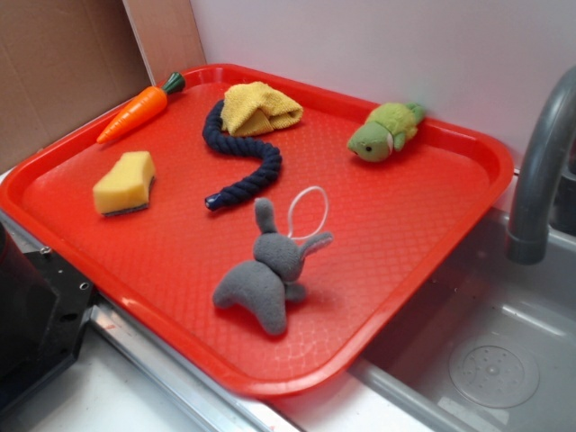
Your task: Grab the gray animal.
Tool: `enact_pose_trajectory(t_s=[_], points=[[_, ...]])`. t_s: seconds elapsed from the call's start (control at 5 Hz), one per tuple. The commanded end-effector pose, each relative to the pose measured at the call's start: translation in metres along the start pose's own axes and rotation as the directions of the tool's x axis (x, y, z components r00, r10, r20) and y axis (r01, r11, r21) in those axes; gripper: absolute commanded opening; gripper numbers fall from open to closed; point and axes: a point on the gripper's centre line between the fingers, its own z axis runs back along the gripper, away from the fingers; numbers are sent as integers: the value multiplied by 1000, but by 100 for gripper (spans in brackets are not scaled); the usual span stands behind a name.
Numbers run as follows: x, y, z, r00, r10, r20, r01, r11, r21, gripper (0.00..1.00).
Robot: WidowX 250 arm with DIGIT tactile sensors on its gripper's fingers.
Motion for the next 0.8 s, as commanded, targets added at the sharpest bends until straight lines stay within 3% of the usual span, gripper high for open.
enact_pose_trajectory(t_s=[0.0, 0.2, 0.6], points=[[0, 0, 0, 1000, 0, 0, 0, 1000, 0, 100], [16, -31, -23, 1000, -2, -4, 3, 999, 49, 100], [26, -74, -72, 993, 119, -24, -118, 993, 19, 100]])
